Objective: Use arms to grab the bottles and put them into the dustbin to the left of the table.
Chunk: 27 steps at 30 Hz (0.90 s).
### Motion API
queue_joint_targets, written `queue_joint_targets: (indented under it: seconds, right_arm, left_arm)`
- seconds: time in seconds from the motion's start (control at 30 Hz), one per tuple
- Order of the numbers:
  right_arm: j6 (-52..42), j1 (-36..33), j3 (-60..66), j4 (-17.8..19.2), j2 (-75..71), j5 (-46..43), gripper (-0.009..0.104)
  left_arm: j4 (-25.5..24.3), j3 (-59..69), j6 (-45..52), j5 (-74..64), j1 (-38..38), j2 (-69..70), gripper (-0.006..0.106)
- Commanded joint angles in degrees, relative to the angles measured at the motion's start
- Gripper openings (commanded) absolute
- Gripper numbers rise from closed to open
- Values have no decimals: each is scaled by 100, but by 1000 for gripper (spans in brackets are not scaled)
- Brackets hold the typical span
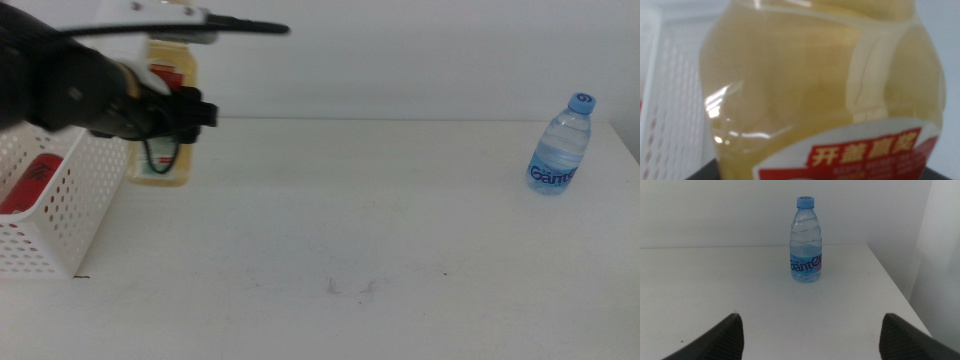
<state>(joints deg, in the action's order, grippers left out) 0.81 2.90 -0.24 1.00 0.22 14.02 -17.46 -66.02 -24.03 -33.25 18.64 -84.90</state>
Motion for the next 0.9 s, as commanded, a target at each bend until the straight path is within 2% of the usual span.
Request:
queue_joint_targets:
  seconds: [0.0,0.1,0.17,0.33,0.47,0.6,0.87]
  right_arm:
    - [-37,48,24,16,-22,-36,88]
    - [-37,48,24,16,-22,-36,88]
    - [-37,48,24,16,-22,-36,88]
    - [-37,48,24,16,-22,-36,88]
    - [-37,48,24,16,-22,-36,88]
    - [-37,48,24,16,-22,-36,88]
    - [-37,48,24,16,-22,-36,88]
  left_arm:
    - [596,-260,758,-386,-193,333,-2]
    - [2185,-773,2664,-1260,-868,359,-2]
    - [2661,-1154,3333,-1745,-1435,299,-2]
    - [2241,-1762,3466,-2383,-2593,178,-2]
    - [2252,-1923,3686,-2412,-3184,74,-2]
    - [2219,-1923,4062,-2535,-3469,-148,-2]
    - [2150,-1923,4222,-2237,-3551,-1049,-2]
